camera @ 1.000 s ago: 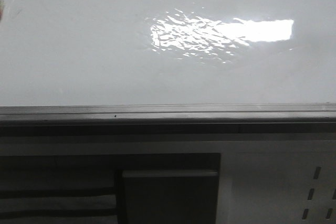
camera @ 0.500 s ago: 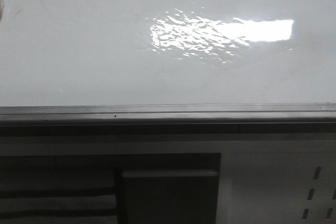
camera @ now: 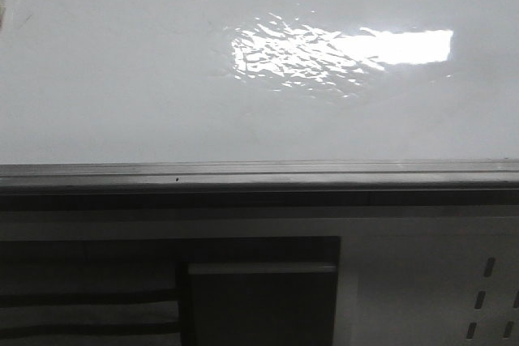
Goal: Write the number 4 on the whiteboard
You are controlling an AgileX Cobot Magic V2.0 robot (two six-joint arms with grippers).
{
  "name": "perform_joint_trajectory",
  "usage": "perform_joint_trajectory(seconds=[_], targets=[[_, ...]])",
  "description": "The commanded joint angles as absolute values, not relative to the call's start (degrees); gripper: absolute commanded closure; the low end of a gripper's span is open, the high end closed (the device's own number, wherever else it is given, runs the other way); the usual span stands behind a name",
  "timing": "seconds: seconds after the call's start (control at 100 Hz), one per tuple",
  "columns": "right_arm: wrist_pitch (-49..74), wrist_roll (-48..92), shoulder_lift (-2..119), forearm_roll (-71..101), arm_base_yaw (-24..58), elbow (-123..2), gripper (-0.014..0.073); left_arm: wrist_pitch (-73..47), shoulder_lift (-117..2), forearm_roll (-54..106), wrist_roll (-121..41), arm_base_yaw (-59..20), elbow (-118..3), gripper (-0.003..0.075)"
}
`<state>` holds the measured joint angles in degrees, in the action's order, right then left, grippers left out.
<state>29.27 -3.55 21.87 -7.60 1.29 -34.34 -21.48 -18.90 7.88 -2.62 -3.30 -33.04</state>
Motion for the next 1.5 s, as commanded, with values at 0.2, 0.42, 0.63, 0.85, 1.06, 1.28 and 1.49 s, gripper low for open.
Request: perform_joint_trajectory(seconds=[0.2,0.42,0.63,0.85,1.06,1.28,1.49], targets=[[24.4,-3.3,22.8,-8.4,1.0,-36.4,0.0158,-18.9,-27.8,9.4,-8.3,-3.4,-34.3,0.0177],[24.4,-3.3,22.8,-8.2,1.0,-36.4,0.0158,-17.8,-40.0,9.0,-8.6,-8.3,-34.3,0.0177],[24.4,-3.3,22.8,-8.2,1.0,-36.4,0.0158,-14.7,-51.9,8.8,-9.2,-10.3,-36.7,0.0177],[24.4,-3.3,22.8,-8.2,1.0,-36.4,0.0158,-12.0,-61.2,8.8,-10.1,-10.6,-41.2,0.0206],[24.6,-3.3,22.8,-8.2,1.0,-36.4,0.0158,-11.8,-65.1,8.5,-10.1,-10.6,-43.6,0.0344],[24.6,-3.3,22.8,-8.2,1.0,-36.4,0.0158,-11.5,-65.3,8.0,-10.1,-10.6,-43.8,0.0449],[24.6,-3.3,22.8,-8.2,1.0,-36.4,0.0158,-11.5,-65.3,8.0,-10.1,-10.6,-43.8,0.0501]])
